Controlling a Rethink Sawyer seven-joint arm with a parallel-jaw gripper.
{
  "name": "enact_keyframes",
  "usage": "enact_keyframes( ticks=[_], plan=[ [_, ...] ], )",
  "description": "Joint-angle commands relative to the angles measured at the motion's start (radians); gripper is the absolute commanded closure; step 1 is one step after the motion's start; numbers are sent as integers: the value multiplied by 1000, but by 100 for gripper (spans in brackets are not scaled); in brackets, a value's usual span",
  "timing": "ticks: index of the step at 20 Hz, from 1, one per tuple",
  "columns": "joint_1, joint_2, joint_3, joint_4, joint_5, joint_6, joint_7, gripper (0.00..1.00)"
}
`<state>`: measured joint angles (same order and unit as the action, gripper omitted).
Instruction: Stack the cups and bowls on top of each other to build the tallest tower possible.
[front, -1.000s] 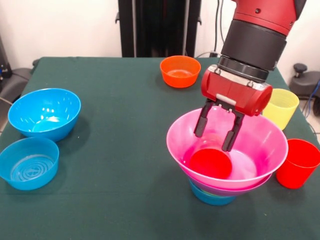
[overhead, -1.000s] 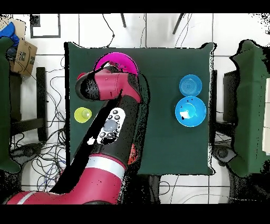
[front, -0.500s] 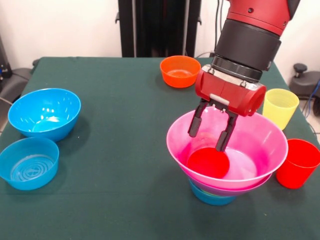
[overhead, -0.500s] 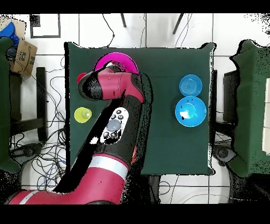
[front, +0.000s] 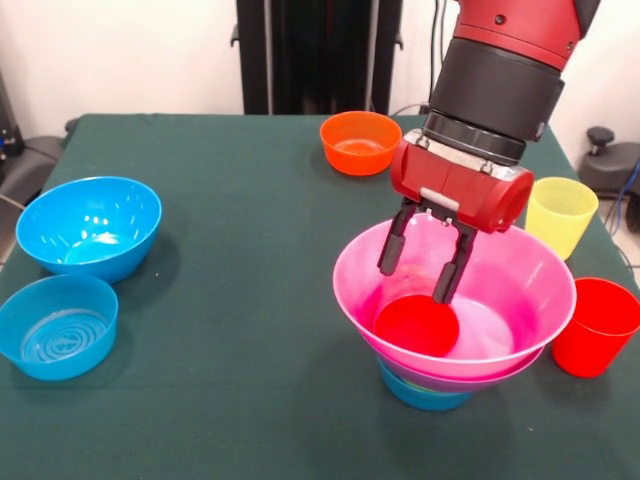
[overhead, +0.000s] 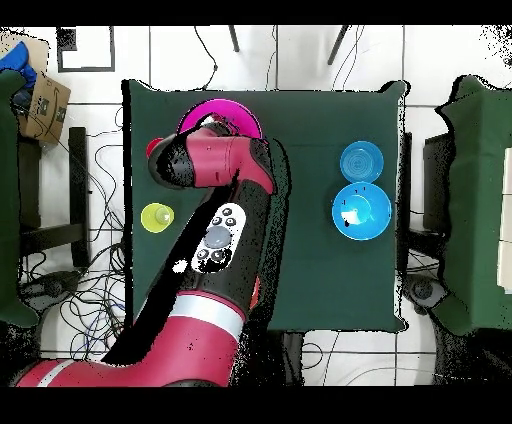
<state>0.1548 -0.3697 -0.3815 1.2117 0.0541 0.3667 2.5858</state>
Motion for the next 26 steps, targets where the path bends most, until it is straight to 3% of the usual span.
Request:
enact_keyframes(
  ticks=[1, 7, 10, 20, 26],
  plan=[
    [-12, 11, 69, -5, 46, 34, 113, 0],
    [20, 97, -11, -109, 85, 63, 166, 0],
    [17, 109, -11, -120, 94, 61, 145, 0],
    [-32, -19, 68, 6, 72, 60, 16, 0],
    [-85, -204, 126, 130, 50, 166, -113, 0]
  ],
)
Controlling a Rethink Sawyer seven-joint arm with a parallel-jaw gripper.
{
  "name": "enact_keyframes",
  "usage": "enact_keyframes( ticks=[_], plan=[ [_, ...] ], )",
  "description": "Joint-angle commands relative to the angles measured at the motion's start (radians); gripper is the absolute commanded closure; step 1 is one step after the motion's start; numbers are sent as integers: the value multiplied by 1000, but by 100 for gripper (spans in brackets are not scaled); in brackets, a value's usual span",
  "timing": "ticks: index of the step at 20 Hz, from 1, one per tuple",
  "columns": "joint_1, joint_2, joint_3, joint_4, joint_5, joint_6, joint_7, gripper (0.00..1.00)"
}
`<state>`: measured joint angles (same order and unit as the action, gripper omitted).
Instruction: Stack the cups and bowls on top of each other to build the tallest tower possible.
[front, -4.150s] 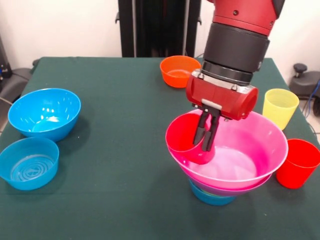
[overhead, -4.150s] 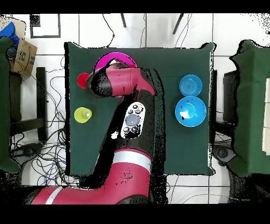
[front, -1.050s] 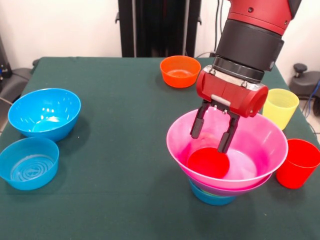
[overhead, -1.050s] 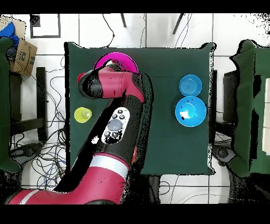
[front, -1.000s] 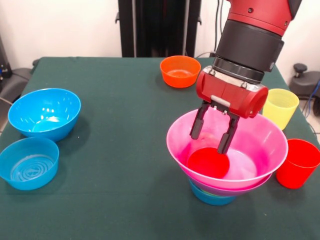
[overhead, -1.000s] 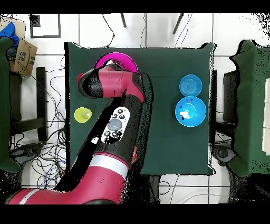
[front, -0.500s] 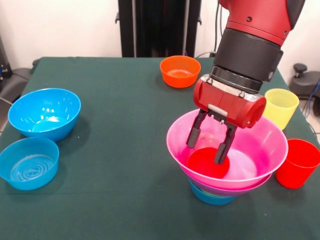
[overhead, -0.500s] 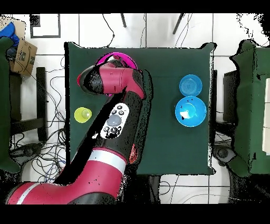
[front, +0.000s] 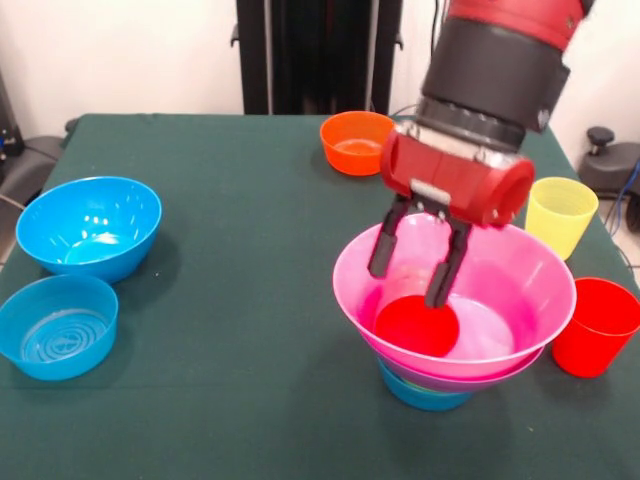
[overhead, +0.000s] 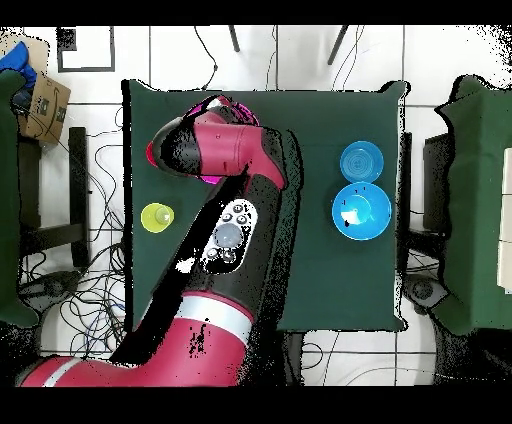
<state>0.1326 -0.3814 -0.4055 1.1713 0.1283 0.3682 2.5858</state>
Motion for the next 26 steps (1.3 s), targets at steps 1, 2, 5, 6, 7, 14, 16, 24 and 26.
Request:
enact_keyframes(
  ticks=[1, 2, 5, 6, 7, 14, 16, 24, 26],
  plan=[
    [-68, -219, 153, 186, -27, 188, -127, 0],
    [-73, -240, 157, 198, -31, 205, -139, 0],
    [-101, -279, 176, 213, -45, 234, -175, 0],
    [-114, -286, 187, 219, -52, 233, -188, 0],
    [-127, -295, 197, 226, -59, 231, -202, 0],
    [-240, -331, 304, 287, -113, 178, -304, 0],
    [-270, -337, 336, 303, -133, 159, -321, 0],
    [-340, -341, 421, 325, -215, 111, -319, 0],
    [-349, -342, 434, 327, -234, 103, -313, 0]
  ],
)
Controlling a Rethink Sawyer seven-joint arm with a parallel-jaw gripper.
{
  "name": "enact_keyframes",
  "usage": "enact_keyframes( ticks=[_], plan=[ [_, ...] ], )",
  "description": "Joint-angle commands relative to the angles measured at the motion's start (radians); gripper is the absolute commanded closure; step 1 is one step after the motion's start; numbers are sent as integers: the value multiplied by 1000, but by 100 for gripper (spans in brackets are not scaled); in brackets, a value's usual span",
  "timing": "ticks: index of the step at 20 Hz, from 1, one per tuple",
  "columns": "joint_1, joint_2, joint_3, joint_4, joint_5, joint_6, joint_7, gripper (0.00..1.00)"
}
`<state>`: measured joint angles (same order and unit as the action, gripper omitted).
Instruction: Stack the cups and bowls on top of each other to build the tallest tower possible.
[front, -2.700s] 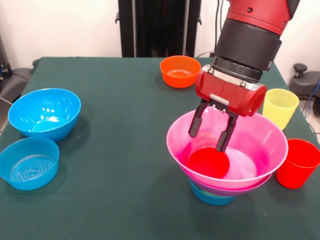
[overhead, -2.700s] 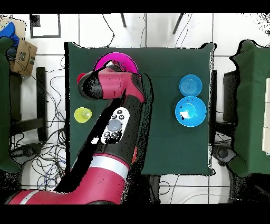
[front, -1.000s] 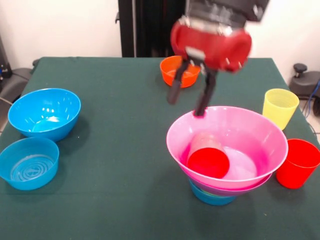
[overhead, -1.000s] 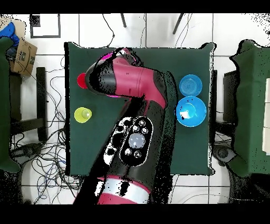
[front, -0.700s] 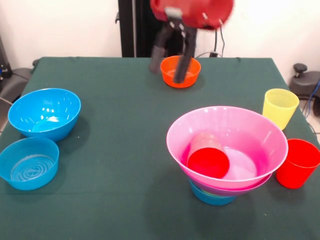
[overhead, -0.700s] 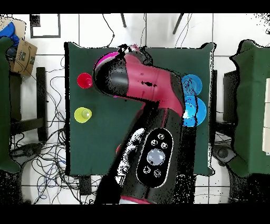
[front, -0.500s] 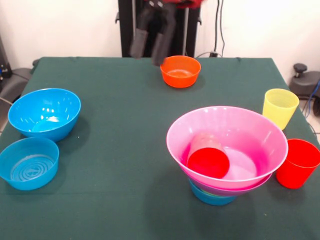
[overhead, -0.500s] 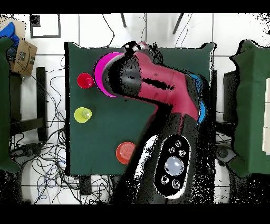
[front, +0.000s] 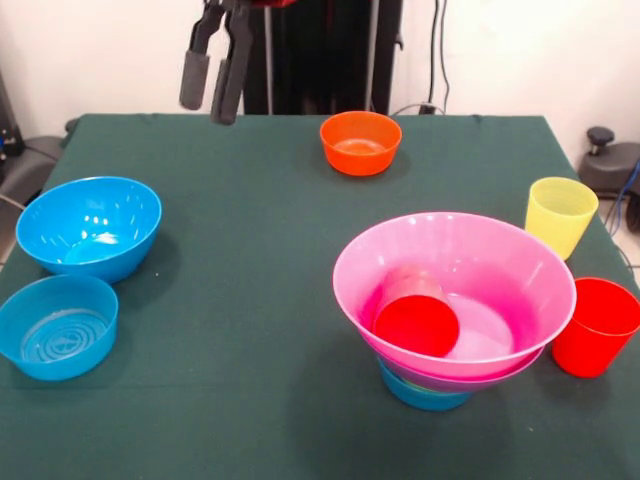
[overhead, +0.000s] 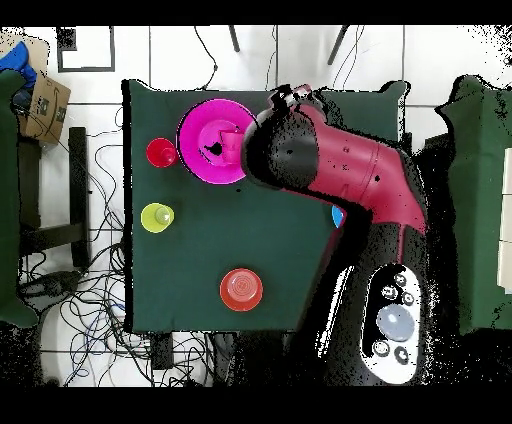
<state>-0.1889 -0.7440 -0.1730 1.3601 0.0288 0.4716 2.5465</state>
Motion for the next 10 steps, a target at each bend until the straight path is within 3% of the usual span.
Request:
enact_keyframes(
  ticks=[1, 10],
  plan=[
    [-35, 22, 211, 143, -145, -8, -271, 0],
    [-38, 17, 235, 159, -194, -4, -174, 0]
  ],
)
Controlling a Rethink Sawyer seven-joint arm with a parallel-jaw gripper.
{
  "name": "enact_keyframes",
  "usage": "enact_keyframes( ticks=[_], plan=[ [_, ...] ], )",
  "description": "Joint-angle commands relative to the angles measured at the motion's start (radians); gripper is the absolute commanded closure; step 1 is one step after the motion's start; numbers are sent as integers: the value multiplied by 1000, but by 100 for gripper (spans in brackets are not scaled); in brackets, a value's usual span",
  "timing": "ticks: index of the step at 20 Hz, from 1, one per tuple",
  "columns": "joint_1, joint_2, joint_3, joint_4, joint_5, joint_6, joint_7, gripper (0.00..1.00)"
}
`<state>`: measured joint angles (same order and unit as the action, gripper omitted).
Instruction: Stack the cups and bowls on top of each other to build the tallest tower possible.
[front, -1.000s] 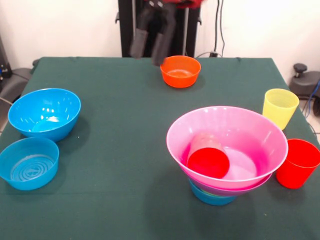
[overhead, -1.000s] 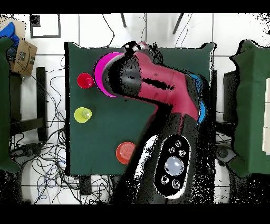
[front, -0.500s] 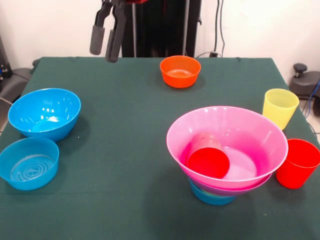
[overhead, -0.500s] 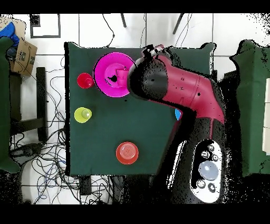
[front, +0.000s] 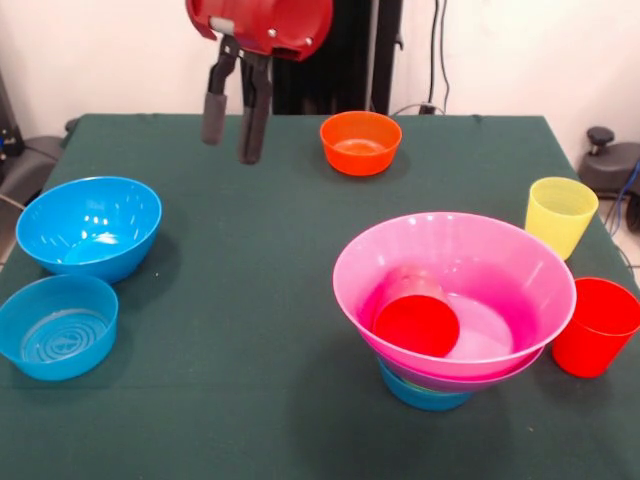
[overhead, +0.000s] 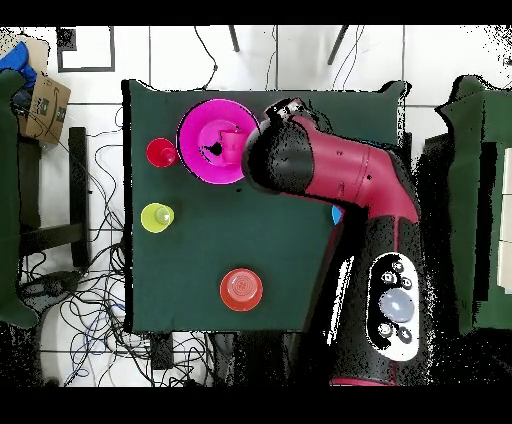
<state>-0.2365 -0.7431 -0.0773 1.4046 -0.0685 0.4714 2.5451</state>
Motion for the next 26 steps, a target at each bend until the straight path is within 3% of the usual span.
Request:
enact_keyframes(
  ticks=[1, 14, 26],
  plan=[
    [16, 15, 136, 115, -99, -1, -157, 0],
    [127, 37, 63, 131, -80, -23, 39, 0],
    [189, 40, 31, 172, -38, -27, 99, 0]
  ],
)
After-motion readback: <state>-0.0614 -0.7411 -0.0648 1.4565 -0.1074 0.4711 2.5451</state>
